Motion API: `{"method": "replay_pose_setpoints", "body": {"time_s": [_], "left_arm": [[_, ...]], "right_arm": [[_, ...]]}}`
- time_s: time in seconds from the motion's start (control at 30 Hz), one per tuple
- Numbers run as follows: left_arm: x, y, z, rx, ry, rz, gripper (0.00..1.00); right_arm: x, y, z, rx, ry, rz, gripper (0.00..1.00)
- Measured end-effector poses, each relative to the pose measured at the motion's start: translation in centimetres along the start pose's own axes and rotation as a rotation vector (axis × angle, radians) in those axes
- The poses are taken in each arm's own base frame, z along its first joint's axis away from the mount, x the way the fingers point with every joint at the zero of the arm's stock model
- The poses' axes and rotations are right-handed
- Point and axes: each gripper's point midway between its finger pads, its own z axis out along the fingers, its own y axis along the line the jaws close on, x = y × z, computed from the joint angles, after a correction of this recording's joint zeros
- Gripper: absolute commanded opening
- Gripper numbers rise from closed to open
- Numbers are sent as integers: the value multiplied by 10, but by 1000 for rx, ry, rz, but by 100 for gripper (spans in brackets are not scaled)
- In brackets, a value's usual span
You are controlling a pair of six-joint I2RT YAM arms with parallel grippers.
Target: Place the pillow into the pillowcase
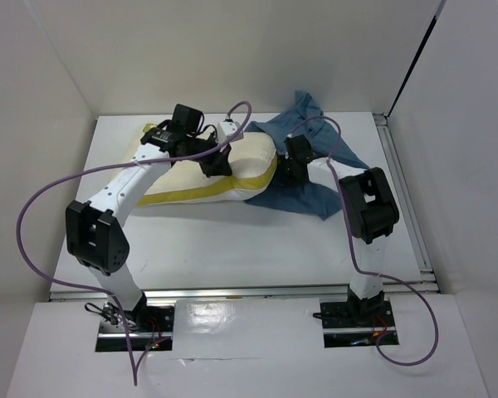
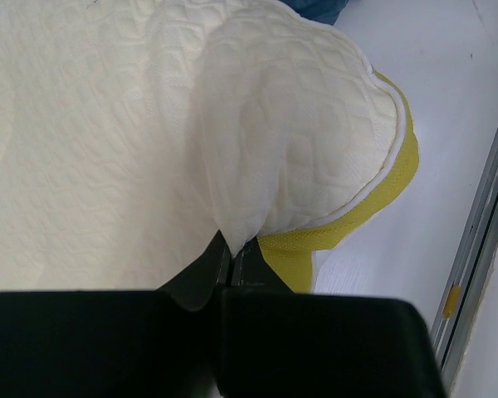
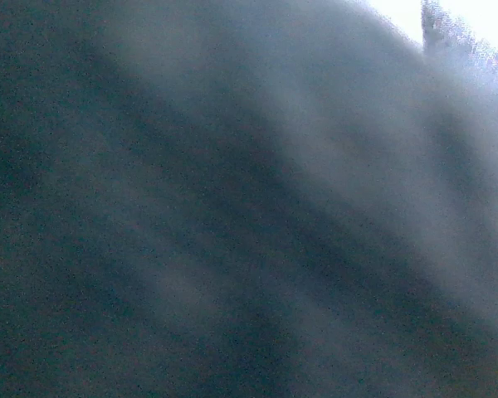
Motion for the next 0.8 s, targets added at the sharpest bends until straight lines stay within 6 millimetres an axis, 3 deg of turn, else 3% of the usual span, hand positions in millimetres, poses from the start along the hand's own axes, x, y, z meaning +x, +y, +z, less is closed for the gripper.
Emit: {"method": "replay_pose_setpoints", "body": {"time_s": [0.07, 0.37, 0.47, 0.5, 0.6, 0.8], "left_arm": [[1, 0, 1, 2, 2, -2, 0], [6, 2, 9, 22, 11, -16, 0], [7, 1, 11, 29, 13, -20, 0], [8, 1, 11, 31, 13, -21, 0], [7, 2, 12, 33, 10, -19, 0], [8, 2, 14, 36, 11, -20, 0]], "right_arm": [[1, 1, 0, -4, 4, -1, 0], [5, 4, -4, -28, 30, -15, 1], [3, 4, -11, -33, 27, -11, 33], [1, 5, -14, -38, 24, -6, 48], [-4, 4, -19, -46, 14, 13, 65], [-5, -2, -20, -28, 17, 38, 65]]}}
